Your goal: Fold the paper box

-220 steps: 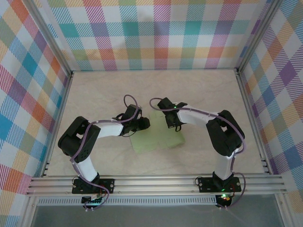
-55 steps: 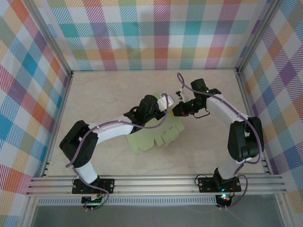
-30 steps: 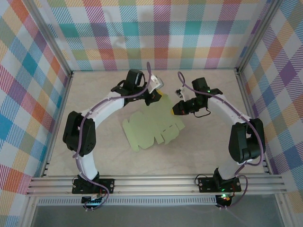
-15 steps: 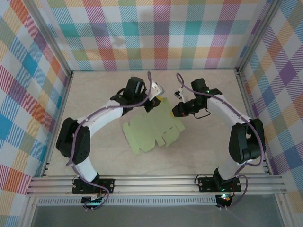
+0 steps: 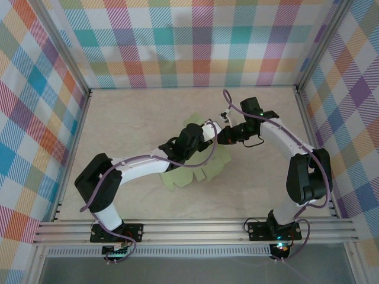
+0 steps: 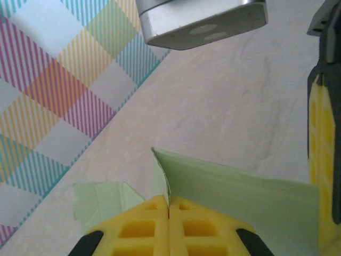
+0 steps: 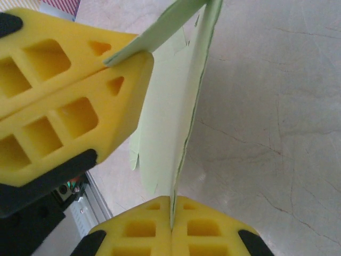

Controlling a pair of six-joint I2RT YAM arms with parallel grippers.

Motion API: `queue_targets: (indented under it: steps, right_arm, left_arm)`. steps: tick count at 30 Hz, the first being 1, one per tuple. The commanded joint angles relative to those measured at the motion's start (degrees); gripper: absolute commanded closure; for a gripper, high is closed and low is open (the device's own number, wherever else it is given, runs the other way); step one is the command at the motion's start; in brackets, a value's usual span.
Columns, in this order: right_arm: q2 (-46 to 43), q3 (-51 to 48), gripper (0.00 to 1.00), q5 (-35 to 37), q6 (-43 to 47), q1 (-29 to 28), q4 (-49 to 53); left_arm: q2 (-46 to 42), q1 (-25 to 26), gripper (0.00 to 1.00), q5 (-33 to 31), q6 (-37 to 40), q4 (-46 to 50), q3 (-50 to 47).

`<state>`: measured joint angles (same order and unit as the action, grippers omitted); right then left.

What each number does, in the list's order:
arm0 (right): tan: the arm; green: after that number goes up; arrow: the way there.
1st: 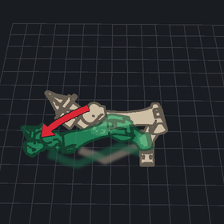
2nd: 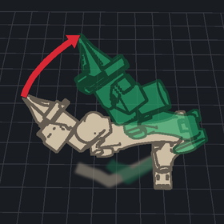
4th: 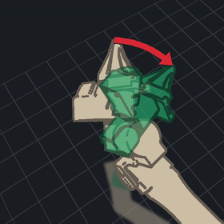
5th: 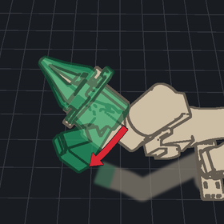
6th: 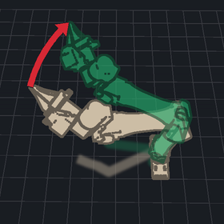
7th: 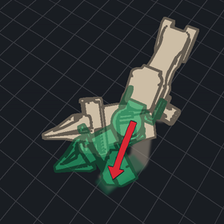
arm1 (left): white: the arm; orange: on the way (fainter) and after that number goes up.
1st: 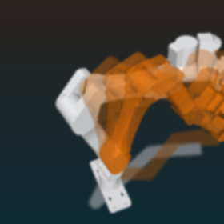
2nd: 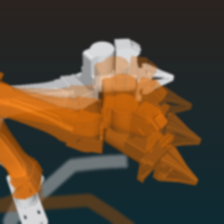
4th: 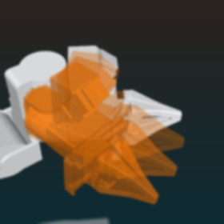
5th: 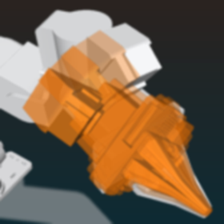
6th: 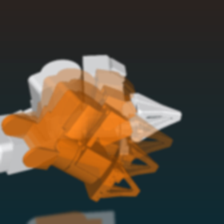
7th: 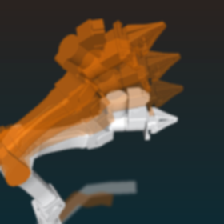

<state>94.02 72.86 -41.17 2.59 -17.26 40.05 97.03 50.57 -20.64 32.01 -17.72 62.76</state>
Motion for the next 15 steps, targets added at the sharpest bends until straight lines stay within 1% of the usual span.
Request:
queue_targets:
  steps: [1,3,5,7,9,10,11,12,13,14,15]
  right_arm:
    - [-1.5,1.0,1.00,-3.0,0.9,-0.2,-4.3]
    - [-1.6,1.0,1.00,-2.9,1.1,-0.2,-4.3]
    - [-1.7,1.0,1.00,-2.6,1.1,-0.2,-4.2]
    - [-1.6,0.9,1.00,-2.0,1.0,-0.2,-4.3]
    - [-1.6,0.9,1.00,-1.5,1.1,-0.2,-4.1]
    - [-1.6,0.8,1.00,-1.3,1.3,-0.2,-3.8]
    - [-1.8,0.7,1.00,-1.0,1.5,-0.2,-3.8]
    - [-2.0,0.6,1.00,-0.9,1.8,-0.2,-3.6]
    - [-2.1,0.6,1.00,-0.7,2.0,-0.2,-3.6]
    - [-2.3,0.5,1.00,-0.5,2.2,-0.1,-3.3]
    - [-2.4,0.5,1.00,-0.3,2.6,-0.1,-3.3]
  left_arm:
    - [0.6,2.1,0.94,0.1,1.2,-3.7,-0.2]
    - [0.5,1.7,0.92,0.7,0.4,-3.7,-0.1]
    - [-0.1,0.2,0.91,4.6,-2.2,-1.9,0.2]
    - [-0.7,-1.7,0.88,10.0,-4.5,1.5,1.3]
    - [-1.3,-4.2,0.84,17.8,-6.7,5.5,2.7]
    - [-1.7,-5.6,0.81,21.9,-8.2,7.0,3.2]
    - [-1.9,-7.5,0.75,27.2,-9.6,8.4,4.0]
    - [-1.8,-9.3,0.64,32.0,-10.6,10.5,5.0]
    - [-1.7,-10.7,0.63,35.5,-11.3,12.1,5.9]
    - [-1.6,-12.1,0.54,38.6,-11.5,13.3,6.5]
    - [-1.7,-13.0,0.50,40.3,-11.7,14.1,6.8]
